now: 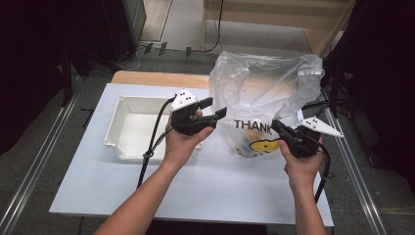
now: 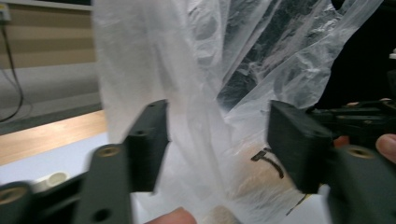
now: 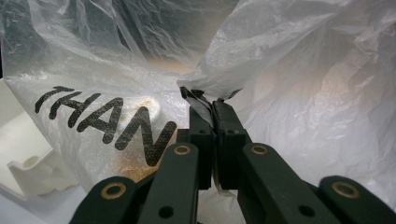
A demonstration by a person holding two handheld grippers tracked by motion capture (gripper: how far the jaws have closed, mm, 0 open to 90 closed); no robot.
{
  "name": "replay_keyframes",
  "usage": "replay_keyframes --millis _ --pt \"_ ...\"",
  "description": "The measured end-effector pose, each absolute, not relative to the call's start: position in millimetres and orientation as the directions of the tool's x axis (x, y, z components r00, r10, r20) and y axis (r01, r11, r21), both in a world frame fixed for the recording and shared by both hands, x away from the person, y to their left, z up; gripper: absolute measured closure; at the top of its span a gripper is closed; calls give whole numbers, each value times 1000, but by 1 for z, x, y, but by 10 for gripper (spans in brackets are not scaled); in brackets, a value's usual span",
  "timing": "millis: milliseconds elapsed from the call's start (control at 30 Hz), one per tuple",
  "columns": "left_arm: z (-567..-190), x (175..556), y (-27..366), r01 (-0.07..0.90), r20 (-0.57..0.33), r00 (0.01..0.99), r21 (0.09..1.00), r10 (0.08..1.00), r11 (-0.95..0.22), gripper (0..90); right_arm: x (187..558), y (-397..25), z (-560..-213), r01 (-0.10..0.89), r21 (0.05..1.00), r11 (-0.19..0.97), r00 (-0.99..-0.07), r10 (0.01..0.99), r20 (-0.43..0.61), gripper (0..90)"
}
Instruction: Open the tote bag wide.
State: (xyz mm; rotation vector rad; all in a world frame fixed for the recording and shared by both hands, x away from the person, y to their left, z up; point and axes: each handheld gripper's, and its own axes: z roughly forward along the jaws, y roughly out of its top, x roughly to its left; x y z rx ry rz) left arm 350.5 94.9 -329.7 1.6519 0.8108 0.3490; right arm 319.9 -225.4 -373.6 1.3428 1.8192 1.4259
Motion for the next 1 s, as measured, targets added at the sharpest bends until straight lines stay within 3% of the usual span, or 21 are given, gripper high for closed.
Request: replay_keyframes --millis 67,100,133,233,500,600,733,1000 --pt "-333 352 93 339 -204 706 938 678 -70 652 319 -225 -374 407 913 -5 -424 885 194 886" --pt "-335 353 92 349 -205 705 934 679 -80 783 319 -226 -375 410 912 -5 -423 885 194 884" --pt "-338 354 91 359 -204 702 929 682 -91 783 319 -226 -375 410 912 -5 -423 885 194 884" --pt "-346 355 89 387 -205 686 915 698 -111 900 320 -229 -376 414 910 -15 -412 889 202 883" --pt "-372 358 79 446 -223 690 880 688 -162 900 323 -236 -384 439 898 -24 -372 905 205 870" --pt "-379 358 78 459 -233 689 873 687 -164 900 323 -239 -385 432 901 -44 -370 902 222 787" --pt "-386 355 74 466 -232 694 866 681 -181 900 317 -246 -376 380 920 -94 -349 907 237 585" --pt "-396 348 67 477 -240 708 856 664 -198 900 314 -256 -367 328 932 -154 -278 927 251 417"
